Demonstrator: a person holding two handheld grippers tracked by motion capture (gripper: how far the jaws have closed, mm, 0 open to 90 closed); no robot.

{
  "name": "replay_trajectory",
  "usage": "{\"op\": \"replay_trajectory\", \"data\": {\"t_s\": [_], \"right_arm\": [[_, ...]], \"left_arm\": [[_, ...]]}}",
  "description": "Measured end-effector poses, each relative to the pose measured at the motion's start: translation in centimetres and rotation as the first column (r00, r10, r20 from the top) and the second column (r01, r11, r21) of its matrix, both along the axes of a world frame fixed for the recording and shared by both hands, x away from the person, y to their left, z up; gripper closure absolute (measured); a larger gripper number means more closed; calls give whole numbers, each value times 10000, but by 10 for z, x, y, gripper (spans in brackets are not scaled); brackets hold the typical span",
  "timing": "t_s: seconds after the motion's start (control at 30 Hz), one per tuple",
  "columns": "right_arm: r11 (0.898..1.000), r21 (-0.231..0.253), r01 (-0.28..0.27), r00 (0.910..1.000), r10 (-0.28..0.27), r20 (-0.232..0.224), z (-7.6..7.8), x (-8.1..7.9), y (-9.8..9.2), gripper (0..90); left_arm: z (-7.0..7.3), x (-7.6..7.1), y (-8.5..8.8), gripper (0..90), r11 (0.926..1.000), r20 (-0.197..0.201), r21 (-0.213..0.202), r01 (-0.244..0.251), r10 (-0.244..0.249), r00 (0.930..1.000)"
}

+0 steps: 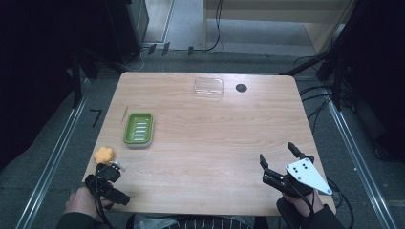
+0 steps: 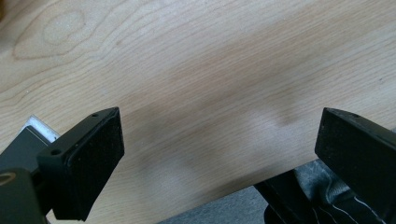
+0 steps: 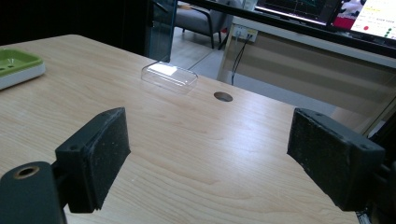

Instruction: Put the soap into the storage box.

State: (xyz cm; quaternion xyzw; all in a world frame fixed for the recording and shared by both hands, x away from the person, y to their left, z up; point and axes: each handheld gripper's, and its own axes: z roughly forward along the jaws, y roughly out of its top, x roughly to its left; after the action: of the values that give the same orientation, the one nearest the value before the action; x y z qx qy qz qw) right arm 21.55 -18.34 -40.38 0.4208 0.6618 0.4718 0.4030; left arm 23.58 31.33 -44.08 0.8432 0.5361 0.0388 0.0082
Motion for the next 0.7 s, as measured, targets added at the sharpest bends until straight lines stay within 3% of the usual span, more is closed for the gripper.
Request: {"op": "replay_trajectory", "data": {"t_s": [0.47, 0.7], "right_arm": [[10000, 27, -21, 10000, 21, -29, 0, 1, 0, 133], [9999, 115, -21, 10000, 21, -40, -1, 2, -3, 133]], "left_arm": [[1, 1, 0, 17, 10000, 25, 45, -10, 10, 10000], [3, 0, 0, 16, 9998, 349, 39, -179, 177, 9992]]}}
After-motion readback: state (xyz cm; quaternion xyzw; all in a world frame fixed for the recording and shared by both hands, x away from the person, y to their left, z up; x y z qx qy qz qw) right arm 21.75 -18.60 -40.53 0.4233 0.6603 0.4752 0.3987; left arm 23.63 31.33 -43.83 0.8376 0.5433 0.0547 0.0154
